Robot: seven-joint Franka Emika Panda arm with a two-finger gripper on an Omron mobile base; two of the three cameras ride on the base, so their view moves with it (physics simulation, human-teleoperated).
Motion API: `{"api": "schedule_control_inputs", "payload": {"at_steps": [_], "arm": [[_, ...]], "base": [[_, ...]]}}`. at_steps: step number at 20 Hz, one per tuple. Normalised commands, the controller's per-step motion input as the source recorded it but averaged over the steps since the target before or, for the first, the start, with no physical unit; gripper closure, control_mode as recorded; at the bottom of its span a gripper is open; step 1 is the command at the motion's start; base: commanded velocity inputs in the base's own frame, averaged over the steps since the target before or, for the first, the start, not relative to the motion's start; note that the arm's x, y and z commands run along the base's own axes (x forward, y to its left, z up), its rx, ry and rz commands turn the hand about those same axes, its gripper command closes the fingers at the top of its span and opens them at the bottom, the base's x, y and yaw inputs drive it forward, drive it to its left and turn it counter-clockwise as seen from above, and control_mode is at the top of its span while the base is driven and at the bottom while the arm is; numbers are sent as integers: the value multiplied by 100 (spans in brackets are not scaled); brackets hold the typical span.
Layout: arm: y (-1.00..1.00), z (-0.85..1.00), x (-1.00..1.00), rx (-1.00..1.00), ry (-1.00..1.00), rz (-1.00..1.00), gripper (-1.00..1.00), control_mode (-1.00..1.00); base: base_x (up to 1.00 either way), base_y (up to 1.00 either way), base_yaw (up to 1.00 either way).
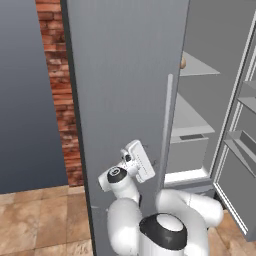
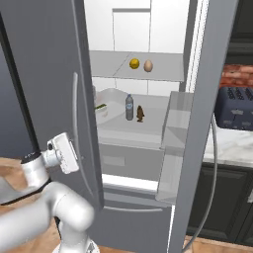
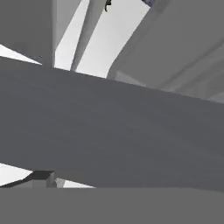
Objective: Place the tupperware on the second highest shelf of the fridge. Make space for the tupperware among the existing items by rearranging them on the shelves if needed. Close the fridge door when finished.
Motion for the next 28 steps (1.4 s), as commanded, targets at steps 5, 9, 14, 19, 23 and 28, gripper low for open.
{"api": "schedule_control_inputs", "payload": {"at_steps": [5, 9, 14, 19, 23, 28], "arm": [[-48, 30, 35, 21, 0, 45, -100, -100], [-40, 32, 46, 22, 0, 48, -100, -100], [-29, 29, 46, 20, 1, 51, -100, -100], [-23, 20, 61, 19, 8, 51, -100, -100], [-1, 20, 75, 8, 22, 43, -100, -100], [28, 71, -1, 0, 0, 27, -100, -100]], "base": [[0, 0, 0], [0, 0, 0], [0, 0, 0], [0, 0, 0], [0, 0, 0], [0, 0, 0]]}}
